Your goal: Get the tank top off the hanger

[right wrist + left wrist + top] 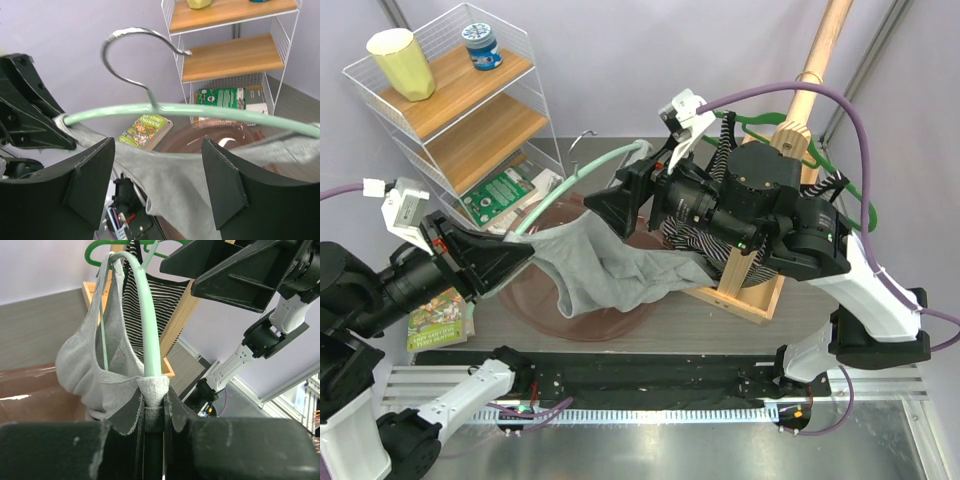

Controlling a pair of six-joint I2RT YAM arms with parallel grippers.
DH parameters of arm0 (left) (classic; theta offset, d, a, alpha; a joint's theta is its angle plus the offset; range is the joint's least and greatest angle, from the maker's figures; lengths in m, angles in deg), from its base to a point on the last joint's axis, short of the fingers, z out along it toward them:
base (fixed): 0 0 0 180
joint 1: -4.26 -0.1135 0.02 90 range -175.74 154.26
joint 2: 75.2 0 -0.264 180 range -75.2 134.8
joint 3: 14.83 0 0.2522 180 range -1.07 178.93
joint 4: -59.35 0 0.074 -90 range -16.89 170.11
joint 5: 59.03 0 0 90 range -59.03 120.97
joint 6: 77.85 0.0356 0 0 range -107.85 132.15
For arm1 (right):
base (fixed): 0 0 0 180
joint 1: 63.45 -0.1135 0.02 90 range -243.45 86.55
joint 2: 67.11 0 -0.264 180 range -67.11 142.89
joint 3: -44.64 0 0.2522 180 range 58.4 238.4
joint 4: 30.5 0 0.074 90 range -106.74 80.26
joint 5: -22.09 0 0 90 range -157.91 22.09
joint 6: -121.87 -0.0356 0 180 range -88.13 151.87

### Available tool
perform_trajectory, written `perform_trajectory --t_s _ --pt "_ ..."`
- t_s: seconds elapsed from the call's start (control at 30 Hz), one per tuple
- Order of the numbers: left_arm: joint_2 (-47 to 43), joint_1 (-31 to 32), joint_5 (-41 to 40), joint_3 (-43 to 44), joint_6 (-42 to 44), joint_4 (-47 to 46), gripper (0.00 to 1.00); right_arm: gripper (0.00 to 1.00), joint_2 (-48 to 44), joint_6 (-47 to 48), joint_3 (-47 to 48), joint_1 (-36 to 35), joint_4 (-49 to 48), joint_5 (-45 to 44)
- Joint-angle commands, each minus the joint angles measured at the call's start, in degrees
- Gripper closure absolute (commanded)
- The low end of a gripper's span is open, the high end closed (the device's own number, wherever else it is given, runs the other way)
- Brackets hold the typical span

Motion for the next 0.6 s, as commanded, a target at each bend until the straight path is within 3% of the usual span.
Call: perform_trajectory --t_s 0.0,0.2,0.57 --pt "-0.35 -0.31 1.49 -1.77 -3.25 -8.30 1.00 0.27 -0.53 3.69 -2.46 -0.46 -12.28 -1.30" --pt "-0.35 -0.22 1.83 -4.05 -5.98 -10.23 1.00 0.36 -0.88 5.71 -6.59 -0.99 -17.92 -2.53" --pt "-1.32 -0.31 4.47 -5.64 -7.04 -11.82 1.00 0.42 -0.27 7.12 -10.90 -0.99 -23.90 -8.15"
